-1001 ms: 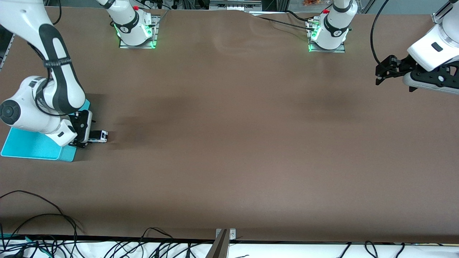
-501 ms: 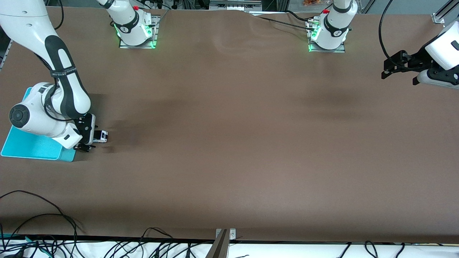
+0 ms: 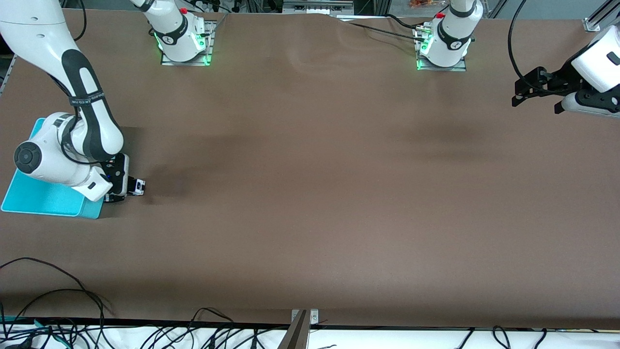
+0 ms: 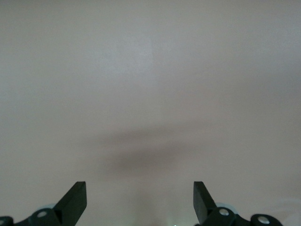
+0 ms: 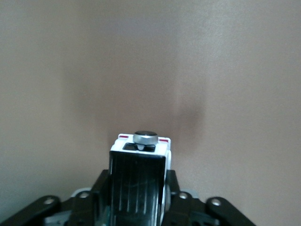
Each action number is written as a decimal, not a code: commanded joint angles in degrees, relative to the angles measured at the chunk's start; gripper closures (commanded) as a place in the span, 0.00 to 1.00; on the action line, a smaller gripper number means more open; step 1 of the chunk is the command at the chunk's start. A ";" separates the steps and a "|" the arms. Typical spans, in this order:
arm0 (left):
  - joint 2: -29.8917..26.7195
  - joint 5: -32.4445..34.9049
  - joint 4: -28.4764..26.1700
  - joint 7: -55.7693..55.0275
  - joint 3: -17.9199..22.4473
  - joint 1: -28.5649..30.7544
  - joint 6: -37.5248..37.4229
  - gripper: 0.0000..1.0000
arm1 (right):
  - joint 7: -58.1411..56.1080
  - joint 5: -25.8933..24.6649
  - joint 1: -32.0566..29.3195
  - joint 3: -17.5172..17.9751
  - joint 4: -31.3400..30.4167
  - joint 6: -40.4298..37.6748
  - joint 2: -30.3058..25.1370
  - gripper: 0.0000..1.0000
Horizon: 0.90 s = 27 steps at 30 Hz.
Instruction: Wind and store white jeep toy
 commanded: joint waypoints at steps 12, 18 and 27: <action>3.66 0.57 3.91 -0.90 0.87 1.80 -1.10 0.00 | 5.36 1.55 0.42 2.98 4.57 -8.06 -4.78 0.81; 3.31 1.36 4.70 -0.99 0.17 2.07 -1.27 0.00 | 7.55 1.55 0.33 2.89 11.86 -16.67 -4.87 0.81; 3.49 1.72 4.61 -0.90 0.43 1.90 -2.94 0.00 | 6.86 1.02 -0.02 -3.25 15.57 -28.71 -9.17 0.81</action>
